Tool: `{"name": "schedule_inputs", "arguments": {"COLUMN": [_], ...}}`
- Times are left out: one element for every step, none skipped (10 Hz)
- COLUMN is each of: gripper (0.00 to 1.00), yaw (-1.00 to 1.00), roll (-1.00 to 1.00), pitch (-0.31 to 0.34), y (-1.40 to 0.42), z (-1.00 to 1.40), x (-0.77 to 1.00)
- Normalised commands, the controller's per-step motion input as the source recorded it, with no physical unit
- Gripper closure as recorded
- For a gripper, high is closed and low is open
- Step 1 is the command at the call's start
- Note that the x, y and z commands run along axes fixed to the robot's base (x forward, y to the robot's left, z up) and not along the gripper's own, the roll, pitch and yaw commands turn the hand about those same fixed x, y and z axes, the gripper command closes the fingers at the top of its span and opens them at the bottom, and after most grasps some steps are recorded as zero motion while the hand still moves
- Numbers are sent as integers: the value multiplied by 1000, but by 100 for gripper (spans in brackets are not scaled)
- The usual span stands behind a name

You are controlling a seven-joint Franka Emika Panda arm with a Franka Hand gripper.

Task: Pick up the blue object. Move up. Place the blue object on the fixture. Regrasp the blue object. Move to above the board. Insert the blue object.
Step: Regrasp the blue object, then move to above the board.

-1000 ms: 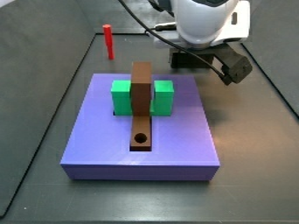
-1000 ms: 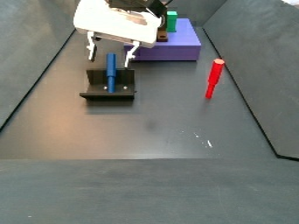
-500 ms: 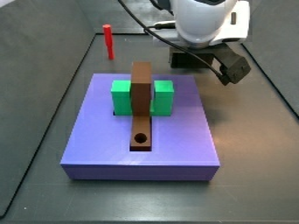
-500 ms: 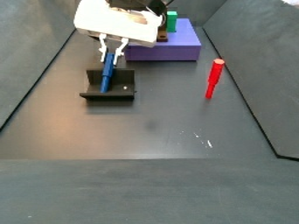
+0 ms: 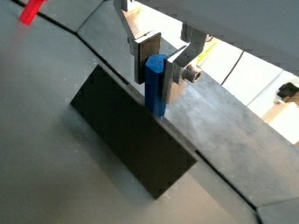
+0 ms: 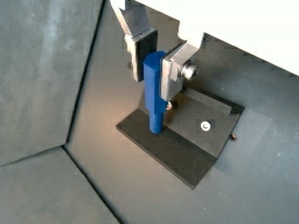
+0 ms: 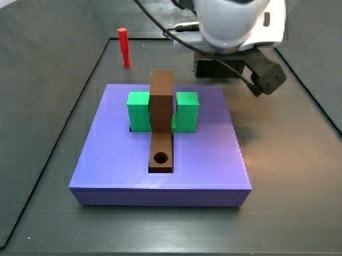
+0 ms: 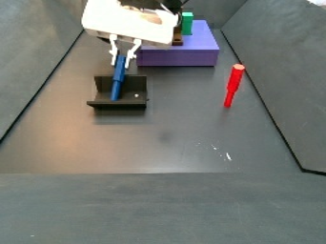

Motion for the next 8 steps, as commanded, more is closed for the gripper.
{"name": "schedule_inputs", "arguments": {"gripper": [100, 100, 100, 100, 100, 100, 100, 100], "yaw": [0, 0, 0, 0, 0, 0, 0, -44], "roll": [0, 0, 0, 0, 0, 0, 0, -16], "pitch": [0, 0, 0, 0, 0, 0, 0, 21], "y": [0, 0, 0, 0, 0, 0, 0, -15], "z": [0, 0, 0, 0, 0, 0, 1400, 1400], "x": [0, 0, 0, 0, 0, 0, 0, -27]}}
